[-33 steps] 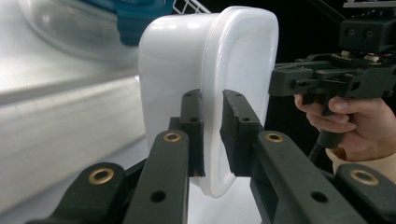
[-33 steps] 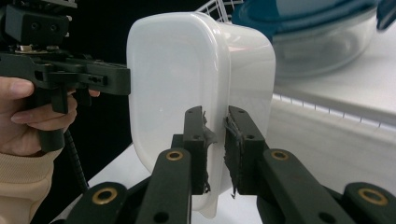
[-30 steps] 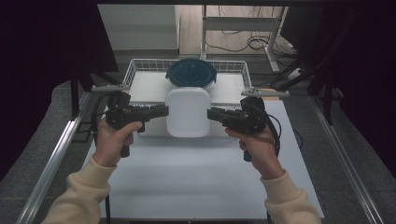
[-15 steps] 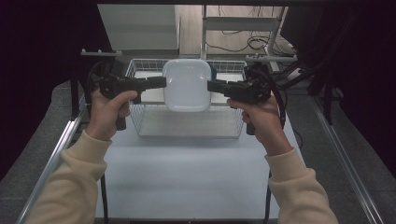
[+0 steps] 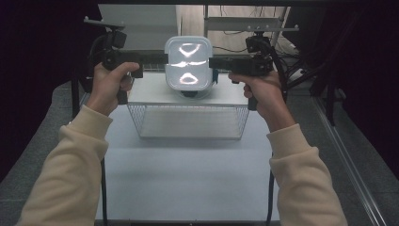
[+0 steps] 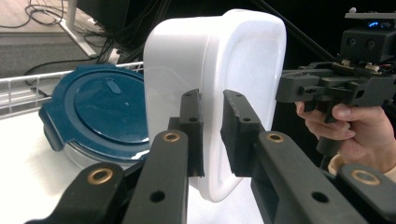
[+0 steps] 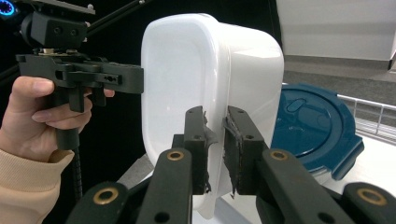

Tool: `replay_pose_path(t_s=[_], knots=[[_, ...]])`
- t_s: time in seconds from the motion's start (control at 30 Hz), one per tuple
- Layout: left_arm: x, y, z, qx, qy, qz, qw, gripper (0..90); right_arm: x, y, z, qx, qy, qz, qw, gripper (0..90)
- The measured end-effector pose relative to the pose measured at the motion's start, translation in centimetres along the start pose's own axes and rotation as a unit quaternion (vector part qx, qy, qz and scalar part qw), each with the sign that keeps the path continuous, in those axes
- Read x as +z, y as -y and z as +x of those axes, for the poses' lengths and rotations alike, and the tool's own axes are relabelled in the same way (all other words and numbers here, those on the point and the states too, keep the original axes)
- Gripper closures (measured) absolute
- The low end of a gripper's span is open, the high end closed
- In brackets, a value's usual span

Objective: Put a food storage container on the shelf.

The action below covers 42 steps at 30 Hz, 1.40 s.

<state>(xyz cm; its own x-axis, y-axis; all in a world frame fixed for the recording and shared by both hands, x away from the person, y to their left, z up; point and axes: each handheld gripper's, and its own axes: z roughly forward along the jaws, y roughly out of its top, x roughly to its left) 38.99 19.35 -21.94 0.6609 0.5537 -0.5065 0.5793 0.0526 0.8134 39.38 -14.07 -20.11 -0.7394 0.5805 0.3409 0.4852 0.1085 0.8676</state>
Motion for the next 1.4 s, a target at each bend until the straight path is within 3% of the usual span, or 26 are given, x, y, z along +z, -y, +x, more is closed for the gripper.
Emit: replay_pose_path(t_s=[0.33,0.57,0.7,0.87,0.97,1.07,1.23,1.4], knots=[[2.1,-1.1,2.7,-0.033,-0.013,0.02,0.9992,79.2,2.1,-0.6,-2.8,0.044,0.005,0.02,0.9988,79.3],[2.9,-1.4,4.1,-0.051,-0.016,0.03,0.9981,79.1,3.4,-0.8,-4.1,0.062,0.008,0.031,0.9975,79.3],[3.2,-1.8,5.0,-0.07,-0.003,0.029,0.9971,79.5,3.9,-1.1,-5.0,0.087,0.004,0.036,0.9956,78.9],[3.8,-2.4,5.6,-0.085,-0.003,0.03,0.996,79.3,4.3,-1.6,-5.6,0.1,0.011,0.044,0.9939,76.5],[4.2,-2.6,6.1,-0.101,0.0,0.028,0.9944,79.0,4.7,-1.9,-6.4,0.115,0.009,0.051,0.992,74.9],[4.7,-3.0,6.7,-0.121,-0.001,0.029,0.9922,78.2,5.1,-2.1,-7.5,0.145,0.0,0.053,0.988,73.7],[5.5,-3.1,8.3,-0.158,0.01,0.024,0.9871,77.3,5.8,-2.1,-8.7,0.177,-0.011,0.049,0.9829,71.4],[6.1,-3.0,9.5,-0.18,0.015,0.017,0.9833,75.9,6.7,-2.0,-10.1,0.217,-0.023,0.041,0.9751,70.0]])
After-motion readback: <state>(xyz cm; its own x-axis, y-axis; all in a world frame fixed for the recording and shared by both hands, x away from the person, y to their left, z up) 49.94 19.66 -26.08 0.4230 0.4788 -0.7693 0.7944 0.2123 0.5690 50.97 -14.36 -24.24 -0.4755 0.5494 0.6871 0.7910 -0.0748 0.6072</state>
